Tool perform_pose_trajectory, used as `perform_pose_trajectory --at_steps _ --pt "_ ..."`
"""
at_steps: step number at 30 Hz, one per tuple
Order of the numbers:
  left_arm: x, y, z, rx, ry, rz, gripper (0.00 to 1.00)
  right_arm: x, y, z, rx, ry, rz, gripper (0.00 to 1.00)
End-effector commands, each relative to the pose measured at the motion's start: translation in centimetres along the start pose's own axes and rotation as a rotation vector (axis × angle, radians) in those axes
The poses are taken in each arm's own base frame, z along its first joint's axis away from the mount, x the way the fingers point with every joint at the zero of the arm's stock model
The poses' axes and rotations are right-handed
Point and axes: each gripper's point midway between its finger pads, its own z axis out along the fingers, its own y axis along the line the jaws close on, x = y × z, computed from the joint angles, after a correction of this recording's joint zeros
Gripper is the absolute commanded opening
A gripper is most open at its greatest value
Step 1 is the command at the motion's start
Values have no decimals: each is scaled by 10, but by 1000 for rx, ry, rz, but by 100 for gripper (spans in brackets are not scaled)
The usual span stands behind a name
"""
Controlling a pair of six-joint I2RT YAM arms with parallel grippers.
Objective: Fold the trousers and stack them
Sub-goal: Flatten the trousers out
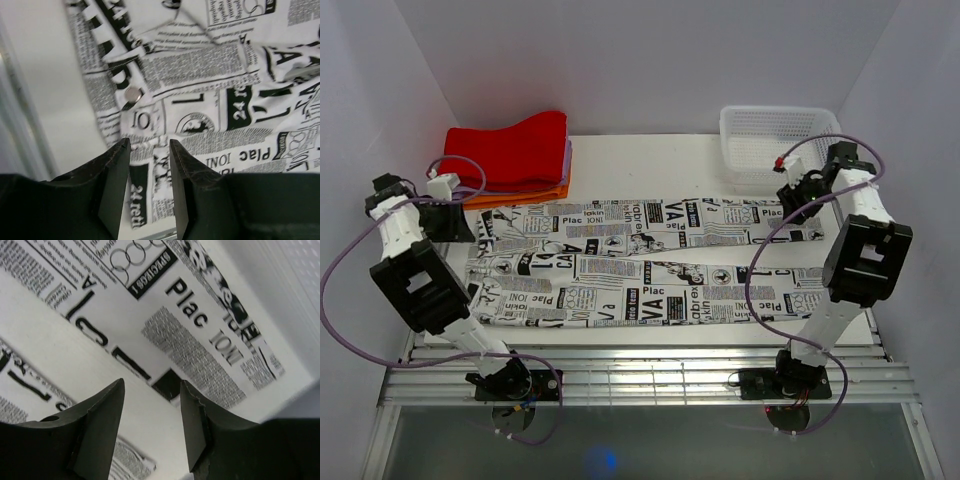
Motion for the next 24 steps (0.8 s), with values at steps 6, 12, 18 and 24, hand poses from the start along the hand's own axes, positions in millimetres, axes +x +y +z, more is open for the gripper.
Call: perform_pose_trajectory --at_steps 6,12,18,24 --pt "-39 -54 63 135 -35 -32 48 2 0 87 -4 52 120 50" --pt "1 -49 102 118 81 -40 47 65 26 95 -5 225 48 42" --pt "50 -44 107 77 206 18 42 112 63 75 -55 320 -20 40" --pt "54 -43 83 42 223 118 40 132 79 45 -97 346 -76 41"
